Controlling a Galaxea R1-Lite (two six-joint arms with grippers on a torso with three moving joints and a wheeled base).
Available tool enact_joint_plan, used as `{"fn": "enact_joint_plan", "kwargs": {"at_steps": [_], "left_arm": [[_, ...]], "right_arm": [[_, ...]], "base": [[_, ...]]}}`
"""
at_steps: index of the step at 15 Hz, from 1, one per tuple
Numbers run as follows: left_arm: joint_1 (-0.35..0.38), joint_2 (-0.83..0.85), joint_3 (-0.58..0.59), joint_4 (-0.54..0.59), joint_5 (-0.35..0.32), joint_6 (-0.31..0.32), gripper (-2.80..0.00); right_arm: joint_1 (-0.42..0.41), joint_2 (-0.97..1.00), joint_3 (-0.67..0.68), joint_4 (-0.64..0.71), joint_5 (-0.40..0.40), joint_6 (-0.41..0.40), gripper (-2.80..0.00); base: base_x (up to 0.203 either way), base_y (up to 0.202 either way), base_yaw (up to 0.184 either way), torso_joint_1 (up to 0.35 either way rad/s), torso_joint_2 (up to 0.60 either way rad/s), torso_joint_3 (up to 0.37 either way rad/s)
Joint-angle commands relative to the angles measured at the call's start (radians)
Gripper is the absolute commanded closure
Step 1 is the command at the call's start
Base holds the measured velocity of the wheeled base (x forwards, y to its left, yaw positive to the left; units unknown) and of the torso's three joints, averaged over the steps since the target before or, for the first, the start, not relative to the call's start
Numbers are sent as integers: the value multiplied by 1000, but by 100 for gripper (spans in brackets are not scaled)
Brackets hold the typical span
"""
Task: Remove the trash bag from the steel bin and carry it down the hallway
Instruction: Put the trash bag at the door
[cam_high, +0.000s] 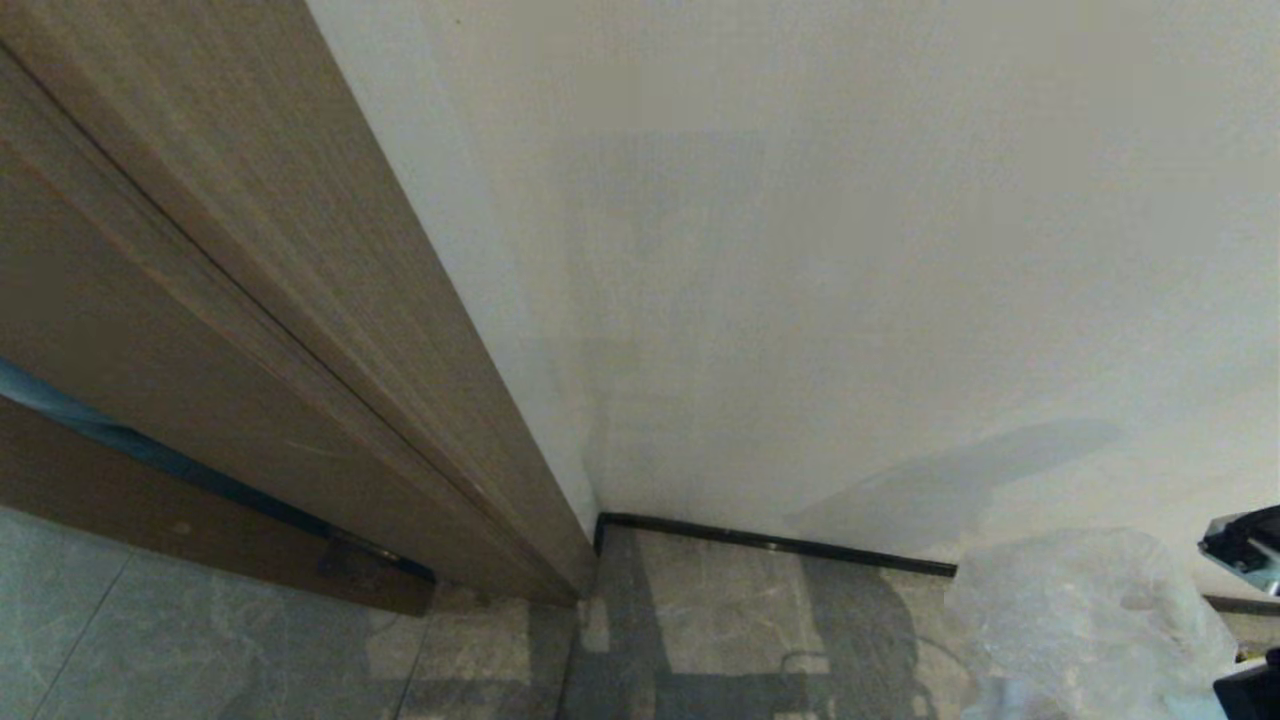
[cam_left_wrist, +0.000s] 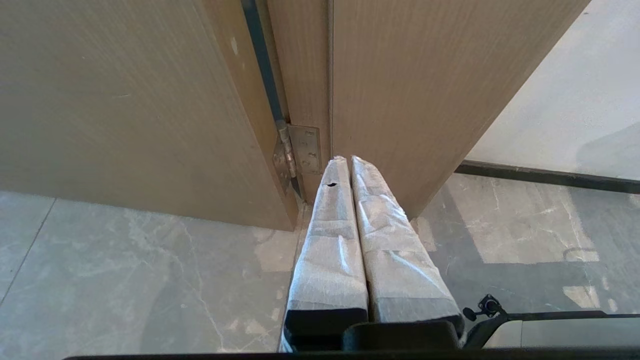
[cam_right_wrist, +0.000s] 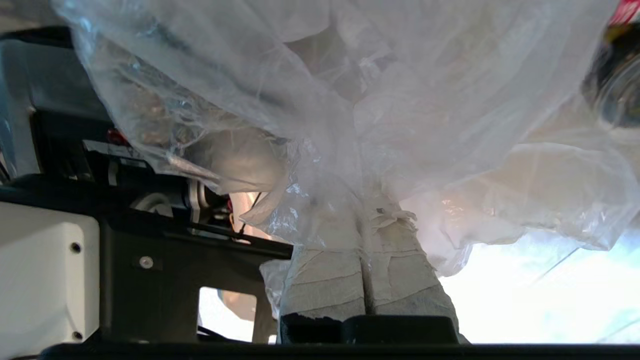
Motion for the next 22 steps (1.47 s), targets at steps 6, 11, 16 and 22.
{"fn": "enact_joint_plan", "kwargs": {"at_steps": [6, 11, 16, 22], "left_arm": [[0, 0, 0, 0, 0, 0, 0], [0, -1, 0, 0, 0, 0, 0], [0, 0, 0, 0, 0, 0, 0], [0, 0, 0, 0, 0, 0, 0]], "right_arm": [[6, 245, 97, -253, -2, -51, 0], [7, 466, 84, -465, -5, -59, 0], [33, 670, 83, -718, -70, -67, 0], [80, 740, 71, -803, -69, -65, -280]], "base": [[0, 0, 0, 0, 0, 0], [0, 0, 0, 0, 0, 0], [0, 0, 0, 0, 0, 0], [0, 0, 0, 0, 0, 0]]}}
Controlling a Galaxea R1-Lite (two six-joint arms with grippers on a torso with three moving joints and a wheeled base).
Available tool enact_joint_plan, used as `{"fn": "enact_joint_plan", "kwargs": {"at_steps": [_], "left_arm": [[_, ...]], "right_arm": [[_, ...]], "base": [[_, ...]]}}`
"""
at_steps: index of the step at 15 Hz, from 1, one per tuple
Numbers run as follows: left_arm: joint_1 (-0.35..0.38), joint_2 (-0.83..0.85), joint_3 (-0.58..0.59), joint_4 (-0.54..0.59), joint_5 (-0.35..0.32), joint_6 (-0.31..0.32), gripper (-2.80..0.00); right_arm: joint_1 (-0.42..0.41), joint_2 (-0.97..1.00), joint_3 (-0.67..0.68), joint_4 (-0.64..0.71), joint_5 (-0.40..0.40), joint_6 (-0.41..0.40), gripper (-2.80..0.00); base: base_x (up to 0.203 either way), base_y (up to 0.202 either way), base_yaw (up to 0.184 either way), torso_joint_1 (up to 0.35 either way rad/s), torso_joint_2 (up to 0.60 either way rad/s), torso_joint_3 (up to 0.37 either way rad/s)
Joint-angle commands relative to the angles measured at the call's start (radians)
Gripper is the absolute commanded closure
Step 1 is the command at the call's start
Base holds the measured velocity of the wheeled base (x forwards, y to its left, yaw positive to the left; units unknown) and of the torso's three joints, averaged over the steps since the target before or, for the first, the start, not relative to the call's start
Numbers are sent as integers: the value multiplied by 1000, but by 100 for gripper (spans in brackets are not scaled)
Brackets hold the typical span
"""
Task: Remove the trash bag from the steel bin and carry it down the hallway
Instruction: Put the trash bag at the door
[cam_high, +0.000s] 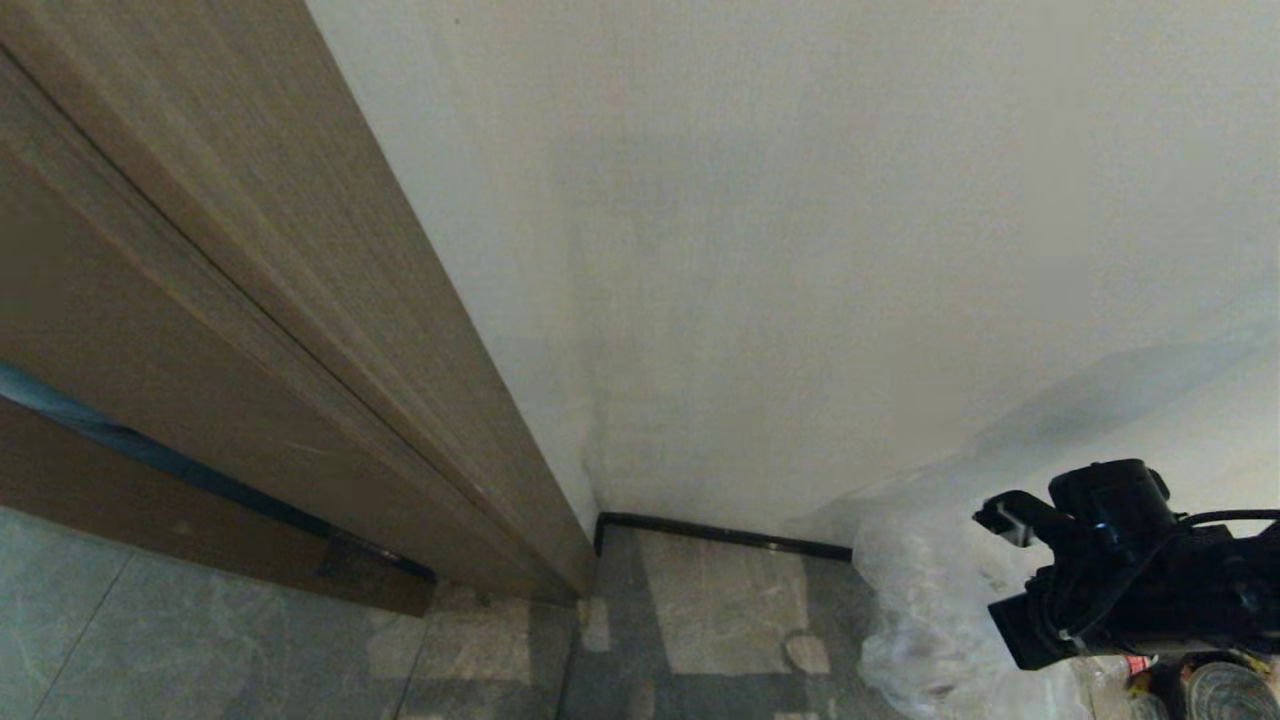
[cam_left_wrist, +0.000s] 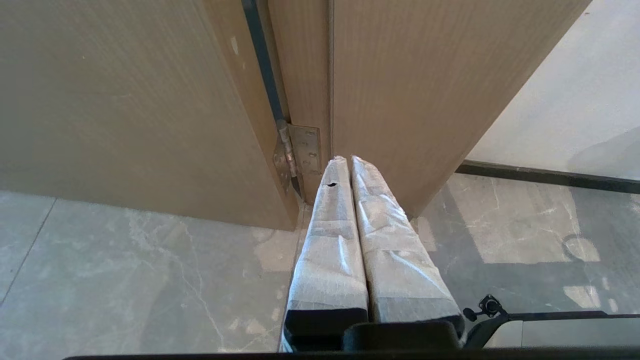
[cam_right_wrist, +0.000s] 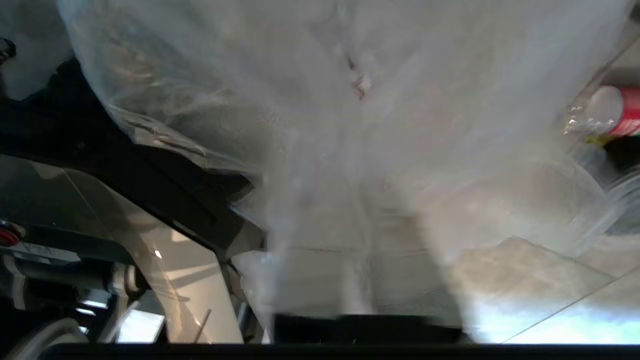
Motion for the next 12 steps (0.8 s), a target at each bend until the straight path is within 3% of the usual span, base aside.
{"fn": "enact_joint_plan", "kwargs": {"at_steps": [1, 7, 12], "left_arm": [[0, 0, 0, 0, 0, 0, 0], [0, 0, 0, 0, 0, 0, 0], [0, 0, 0, 0, 0, 0, 0]], "right_arm": [[17, 21, -2, -3, -3, 0, -280], [22, -66, 2, 6, -5, 21, -280], [20, -302, 17, 95, -3, 125, -280]], "base": [[0, 0, 0, 0, 0, 0], [0, 0, 0, 0, 0, 0], [0, 0, 0, 0, 0, 0]]}}
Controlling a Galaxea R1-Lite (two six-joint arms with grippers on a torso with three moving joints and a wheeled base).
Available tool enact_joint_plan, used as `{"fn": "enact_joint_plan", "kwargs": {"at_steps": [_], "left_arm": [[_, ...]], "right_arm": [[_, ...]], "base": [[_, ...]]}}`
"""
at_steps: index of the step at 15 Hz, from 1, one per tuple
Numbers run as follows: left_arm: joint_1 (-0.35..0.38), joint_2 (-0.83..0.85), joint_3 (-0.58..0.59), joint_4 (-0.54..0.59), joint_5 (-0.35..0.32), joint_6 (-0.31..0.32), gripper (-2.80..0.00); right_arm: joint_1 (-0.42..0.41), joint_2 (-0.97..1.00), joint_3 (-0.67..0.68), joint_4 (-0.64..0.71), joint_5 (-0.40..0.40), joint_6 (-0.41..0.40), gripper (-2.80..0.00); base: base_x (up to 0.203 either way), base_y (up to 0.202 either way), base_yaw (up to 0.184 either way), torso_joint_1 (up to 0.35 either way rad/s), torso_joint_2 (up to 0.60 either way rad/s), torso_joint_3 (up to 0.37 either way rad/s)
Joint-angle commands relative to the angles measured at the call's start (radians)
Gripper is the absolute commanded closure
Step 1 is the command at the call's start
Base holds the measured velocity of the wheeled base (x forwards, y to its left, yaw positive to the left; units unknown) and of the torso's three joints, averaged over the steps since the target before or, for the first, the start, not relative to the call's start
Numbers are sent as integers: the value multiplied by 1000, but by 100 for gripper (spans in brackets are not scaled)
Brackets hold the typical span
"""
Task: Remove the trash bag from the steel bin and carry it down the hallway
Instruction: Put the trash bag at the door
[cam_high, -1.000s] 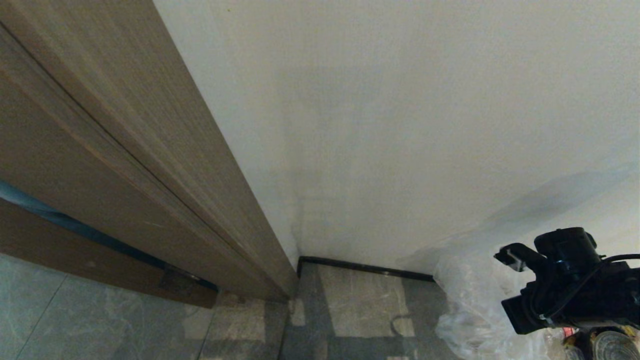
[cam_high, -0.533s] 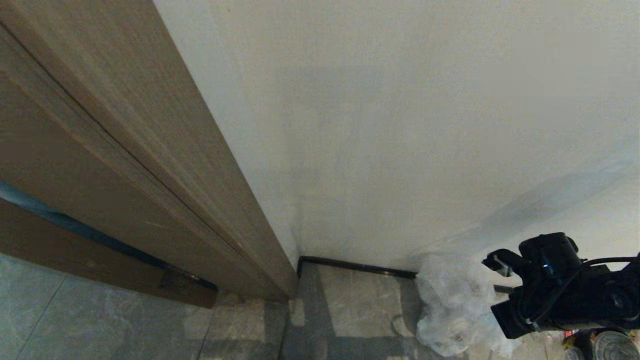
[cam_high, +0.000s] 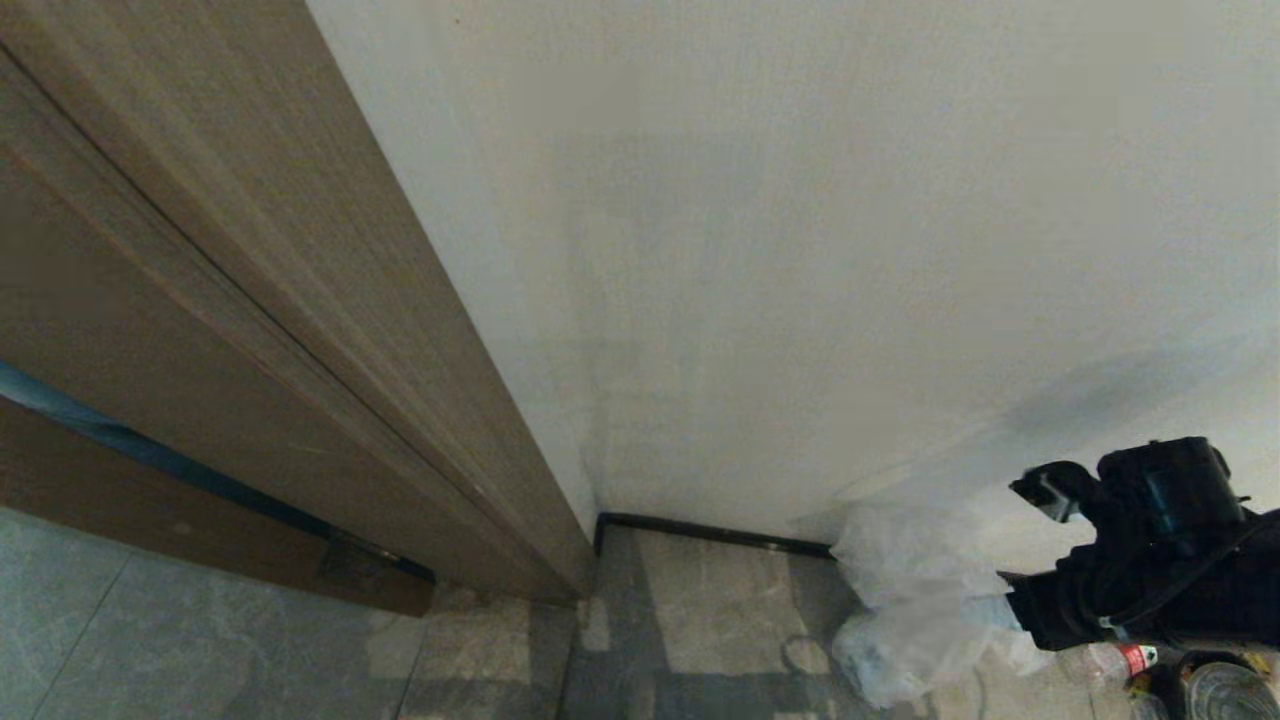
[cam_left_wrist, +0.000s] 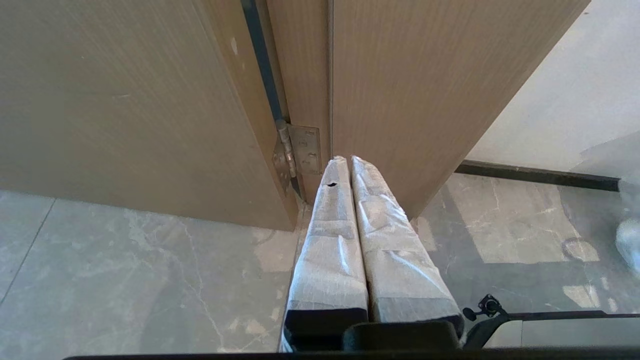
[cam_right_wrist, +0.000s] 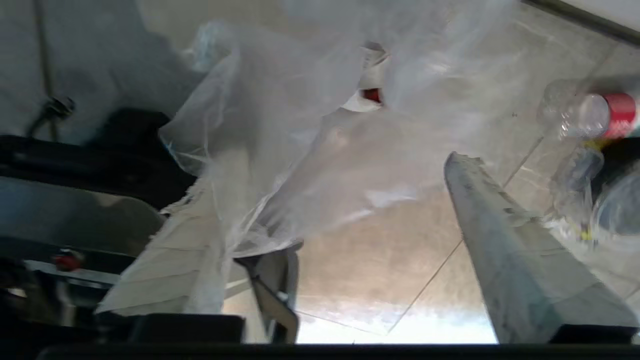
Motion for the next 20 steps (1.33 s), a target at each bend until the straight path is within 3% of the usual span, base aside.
{"fn": "enact_joint_plan", "kwargs": {"at_steps": [1, 6, 9, 15, 16, 20], "left_arm": [[0, 0, 0, 0, 0, 0, 0], [0, 0, 0, 0, 0, 0, 0], [0, 0, 0, 0, 0, 0, 0], [0, 0, 0, 0, 0, 0, 0], [0, 0, 0, 0, 0, 0, 0], [0, 0, 0, 0, 0, 0, 0]], "right_arm": [[0, -107, 5, 38, 1, 6, -280], [8, -144, 38, 44, -32, -12, -280], [16, -158, 87, 34, -38, -100, -280], [15, -240, 88, 46, -41, -75, -280], [14, -292, 105, 46, -40, -69, 0], [3, -462, 156, 65, -82, -53, 0]], "base": [[0, 0, 0, 0, 0, 0], [0, 0, 0, 0, 0, 0], [0, 0, 0, 0, 0, 0], [0, 0, 0, 0, 0, 0], [0, 0, 0, 0, 0, 0], [0, 0, 0, 0, 0, 0]]}}
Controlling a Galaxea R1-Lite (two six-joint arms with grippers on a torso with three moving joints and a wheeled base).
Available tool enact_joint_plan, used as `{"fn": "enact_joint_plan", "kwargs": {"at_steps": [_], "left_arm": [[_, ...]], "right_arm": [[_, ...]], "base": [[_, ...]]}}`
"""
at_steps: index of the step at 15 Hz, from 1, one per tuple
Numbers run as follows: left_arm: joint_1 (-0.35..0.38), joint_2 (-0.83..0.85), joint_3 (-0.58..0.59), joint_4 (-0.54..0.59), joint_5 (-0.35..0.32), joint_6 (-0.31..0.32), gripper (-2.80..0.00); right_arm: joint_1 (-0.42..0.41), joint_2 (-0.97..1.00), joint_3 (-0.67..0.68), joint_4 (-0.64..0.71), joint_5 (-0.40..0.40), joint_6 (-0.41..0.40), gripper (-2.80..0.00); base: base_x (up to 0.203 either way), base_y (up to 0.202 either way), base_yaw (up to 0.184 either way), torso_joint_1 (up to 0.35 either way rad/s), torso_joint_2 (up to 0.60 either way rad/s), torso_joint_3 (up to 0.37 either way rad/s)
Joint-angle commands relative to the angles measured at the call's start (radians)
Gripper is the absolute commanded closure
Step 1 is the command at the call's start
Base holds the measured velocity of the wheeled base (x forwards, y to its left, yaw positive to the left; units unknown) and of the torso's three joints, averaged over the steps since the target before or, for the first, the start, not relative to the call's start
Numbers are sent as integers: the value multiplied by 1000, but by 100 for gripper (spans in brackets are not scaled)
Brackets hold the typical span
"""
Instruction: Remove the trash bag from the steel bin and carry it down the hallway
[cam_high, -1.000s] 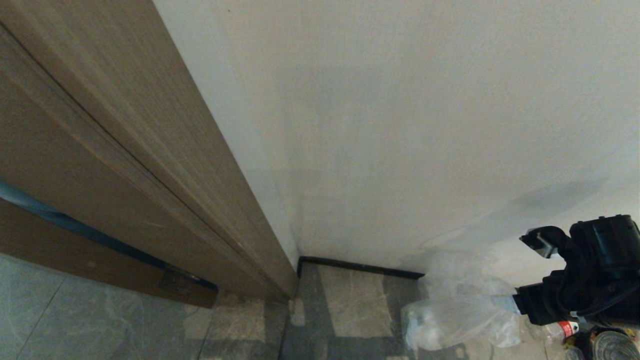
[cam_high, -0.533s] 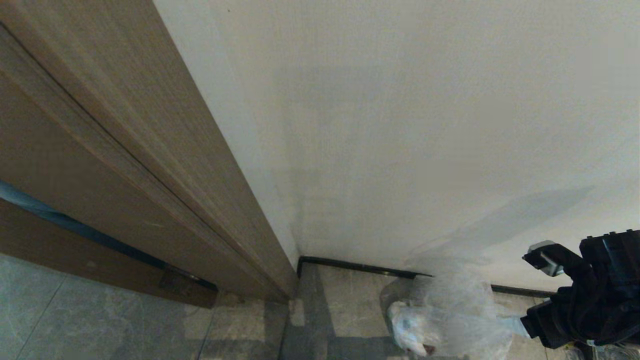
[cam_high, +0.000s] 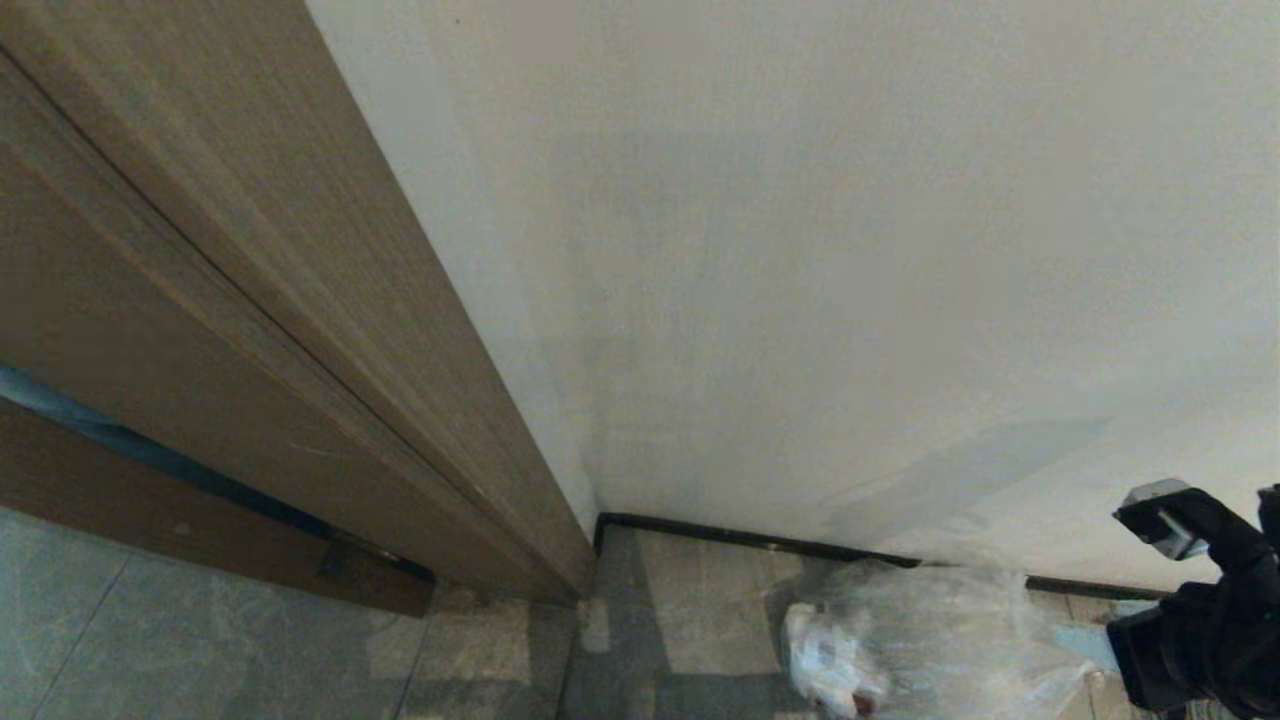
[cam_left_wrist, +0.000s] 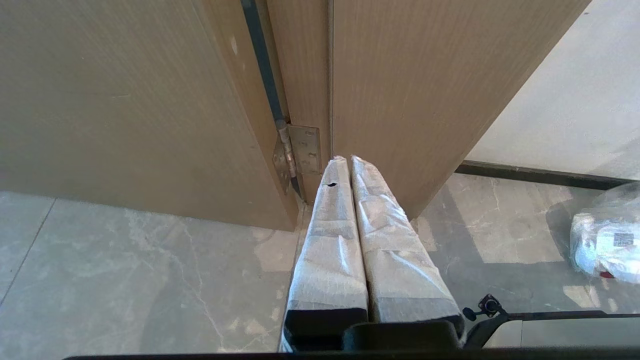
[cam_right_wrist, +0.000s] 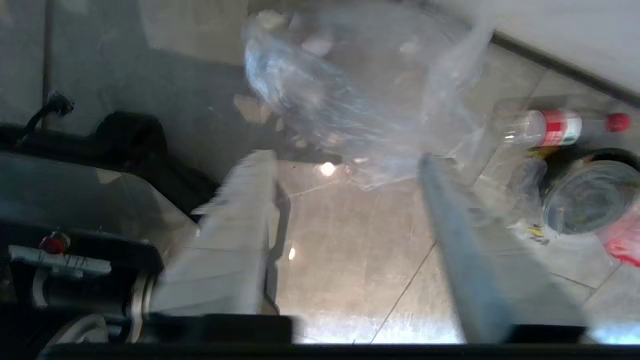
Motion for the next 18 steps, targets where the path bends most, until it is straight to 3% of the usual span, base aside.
{"fn": "enact_joint_plan", "kwargs": {"at_steps": [1, 4, 10, 14, 18], "left_arm": [[0, 0, 0, 0, 0, 0, 0], [0, 0, 0, 0, 1, 0, 0], [0, 0, 0, 0, 0, 0, 0], [0, 0, 0, 0, 1, 0, 0], [0, -2, 0, 0, 1, 0, 0]], "right_arm": [[-5, -147, 17, 23, -31, 20, 0], [-14, -348, 38, 144, -48, 100, 0], [-42, -847, 217, 239, -81, 138, 0], [-69, -1138, 270, 264, -10, 139, 0], [-90, -1156, 293, 278, 41, 153, 0]], "base": [[0, 0, 0, 0, 0, 0], [0, 0, 0, 0, 0, 0], [0, 0, 0, 0, 0, 0], [0, 0, 0, 0, 0, 0], [0, 0, 0, 0, 0, 0]]}}
